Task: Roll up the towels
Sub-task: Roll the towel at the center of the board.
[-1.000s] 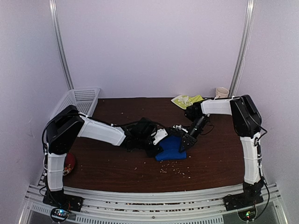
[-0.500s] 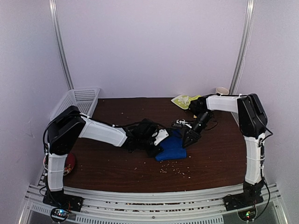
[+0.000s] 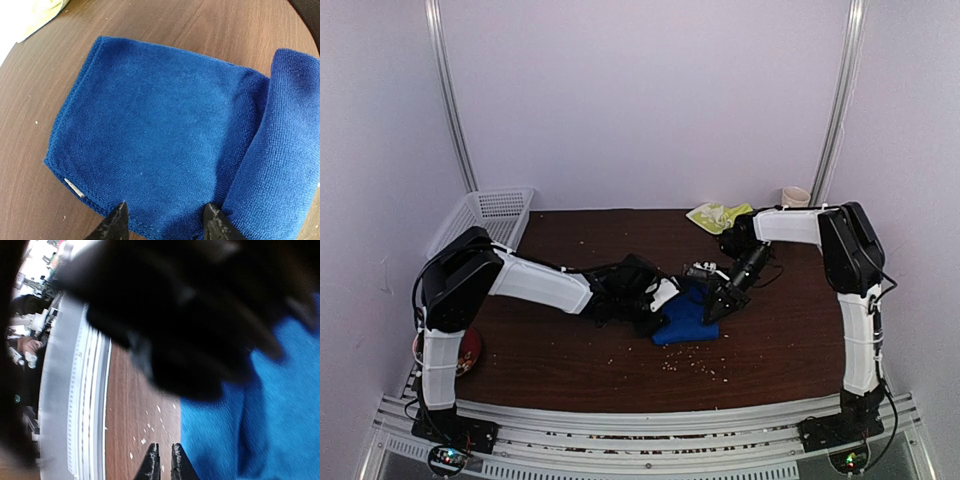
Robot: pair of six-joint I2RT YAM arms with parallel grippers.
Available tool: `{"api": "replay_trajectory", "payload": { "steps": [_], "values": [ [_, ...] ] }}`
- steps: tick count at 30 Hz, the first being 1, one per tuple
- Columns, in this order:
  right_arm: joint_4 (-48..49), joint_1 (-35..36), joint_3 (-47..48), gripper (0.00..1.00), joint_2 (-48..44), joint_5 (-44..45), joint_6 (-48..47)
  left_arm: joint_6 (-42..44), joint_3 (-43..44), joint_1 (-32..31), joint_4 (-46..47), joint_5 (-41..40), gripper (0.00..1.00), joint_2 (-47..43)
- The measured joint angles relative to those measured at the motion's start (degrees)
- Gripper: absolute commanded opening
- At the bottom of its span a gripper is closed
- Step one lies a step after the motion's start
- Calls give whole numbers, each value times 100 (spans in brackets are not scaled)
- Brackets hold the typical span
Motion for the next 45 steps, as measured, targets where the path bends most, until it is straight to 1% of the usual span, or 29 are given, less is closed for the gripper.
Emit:
{"api": "replay_trajectory", "payload": {
  "steps": [9, 15, 20, 22, 26, 28, 32, 37, 40, 45],
  "values": [
    [-72, 39, 133, 5, 363, -356, -22, -13, -2, 7, -109, -70, 52, 0],
    [337, -61, 59, 5, 531, -308, 535, 52, -2, -26, -87, -111, 53, -2],
    [444, -96, -11, 5, 531, -262, 776, 70, -2, -24, -72, -142, 60, -9],
    [461, -107, -33, 5, 535, -258, 813, 70, -2, -26, -72, -234, 64, -35],
    [396, -151, -42, 5, 645, -271, 831, 66, -118, -39, -13, -608, 75, -232],
    [334, -168, -44, 5, 695, -313, 824, 66, -221, -42, 39, -857, 78, -409],
    [251, -203, -46, 5, 715, -354, 815, 87, -413, -42, 284, -1274, 78, -828],
    [166, -232, -44, 5, 719, -367, 710, 234, -761, -70, 883, -1451, 77, -1255],
    [103, -236, -35, 5, 739, -378, 669, 409, -944, -160, 1102, -1325, 75, -1331],
    [72, -245, -28, 5, 756, -398, 627, 664, -1008, -380, 1132, -756, 71, -1276]
  ]
}}
